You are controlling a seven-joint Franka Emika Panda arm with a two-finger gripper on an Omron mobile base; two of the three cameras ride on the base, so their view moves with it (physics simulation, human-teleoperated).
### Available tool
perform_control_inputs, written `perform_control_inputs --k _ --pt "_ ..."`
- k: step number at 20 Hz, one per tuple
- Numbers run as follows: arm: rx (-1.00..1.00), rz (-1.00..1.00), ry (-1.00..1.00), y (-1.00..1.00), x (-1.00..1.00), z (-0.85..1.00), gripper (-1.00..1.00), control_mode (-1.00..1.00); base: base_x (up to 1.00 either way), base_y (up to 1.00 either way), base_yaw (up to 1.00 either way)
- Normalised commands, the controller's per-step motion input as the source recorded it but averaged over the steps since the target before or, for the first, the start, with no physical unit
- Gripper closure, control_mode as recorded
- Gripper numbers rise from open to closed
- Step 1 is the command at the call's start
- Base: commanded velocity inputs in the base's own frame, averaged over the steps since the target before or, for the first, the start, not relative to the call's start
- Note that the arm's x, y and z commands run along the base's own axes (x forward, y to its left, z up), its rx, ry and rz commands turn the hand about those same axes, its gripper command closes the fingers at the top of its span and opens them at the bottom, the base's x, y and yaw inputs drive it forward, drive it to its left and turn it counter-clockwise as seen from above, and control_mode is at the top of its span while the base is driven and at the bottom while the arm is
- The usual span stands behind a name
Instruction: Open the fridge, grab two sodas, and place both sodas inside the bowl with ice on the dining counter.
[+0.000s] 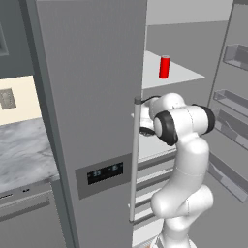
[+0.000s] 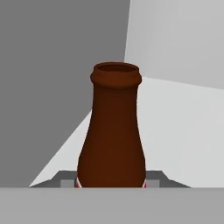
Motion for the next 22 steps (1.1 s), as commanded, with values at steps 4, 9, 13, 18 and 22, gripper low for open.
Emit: perform_control_inputs --k 4,9,13,18,22 --pt "0.00 0.00 -0.03 0.00 -0.16 0.00 1.00 -1.00 0.00 0.00 0.00" --pt "0.00 0.00 -0.02 0.00 -0.20 0.00 1.00 -1.00 0.00 0.00 0.00" --pt "0.00 0.00 -0.02 -0.01 -0.23 0.00 1.00 -1.00 0.00 0.00 0.00" --pt "0.00 0.00 -0.05 -0.15 -0.49 0.01 1.00 -1.00 0.00 0.00 0.00" --pt "0.00 0.00 -0.01 -0.14 -0.52 0.23 1.00 -1.00 0.00 0.00 0.00"
